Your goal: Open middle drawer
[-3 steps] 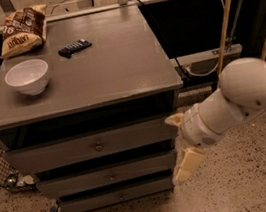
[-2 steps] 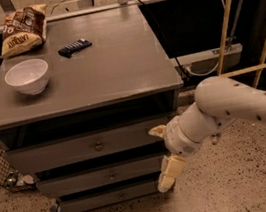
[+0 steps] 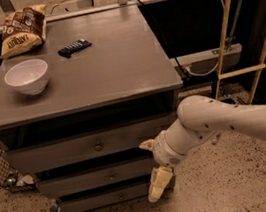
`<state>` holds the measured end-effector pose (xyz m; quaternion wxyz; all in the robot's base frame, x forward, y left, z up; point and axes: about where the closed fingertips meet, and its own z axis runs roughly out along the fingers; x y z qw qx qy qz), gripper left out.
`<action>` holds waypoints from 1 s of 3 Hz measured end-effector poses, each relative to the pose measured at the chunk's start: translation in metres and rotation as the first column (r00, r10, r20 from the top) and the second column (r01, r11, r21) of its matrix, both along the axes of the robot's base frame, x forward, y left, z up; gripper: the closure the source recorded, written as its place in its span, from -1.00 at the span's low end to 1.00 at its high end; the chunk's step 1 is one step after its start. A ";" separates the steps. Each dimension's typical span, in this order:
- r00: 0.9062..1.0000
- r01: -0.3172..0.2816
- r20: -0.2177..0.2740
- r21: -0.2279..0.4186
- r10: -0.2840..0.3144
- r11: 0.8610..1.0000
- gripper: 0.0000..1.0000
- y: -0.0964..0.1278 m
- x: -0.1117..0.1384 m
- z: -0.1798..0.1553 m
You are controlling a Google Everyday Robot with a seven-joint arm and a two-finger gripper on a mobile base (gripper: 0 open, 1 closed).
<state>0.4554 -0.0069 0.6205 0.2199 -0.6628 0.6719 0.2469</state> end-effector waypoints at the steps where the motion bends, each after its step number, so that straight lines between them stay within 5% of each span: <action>1: 1.000 0.018 -0.015 -0.023 -0.018 1.000 -1.00 0.002 0.003 -0.015; 2: 0.998 0.059 -0.027 -0.122 -0.063 0.991 -1.00 -0.005 0.016 -0.057; 3: 0.994 0.100 -0.011 -0.249 -0.106 0.963 -1.00 -0.010 0.041 -0.103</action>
Offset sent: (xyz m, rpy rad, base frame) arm 0.0442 -0.0171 -0.1179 -0.3081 0.0460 -0.1415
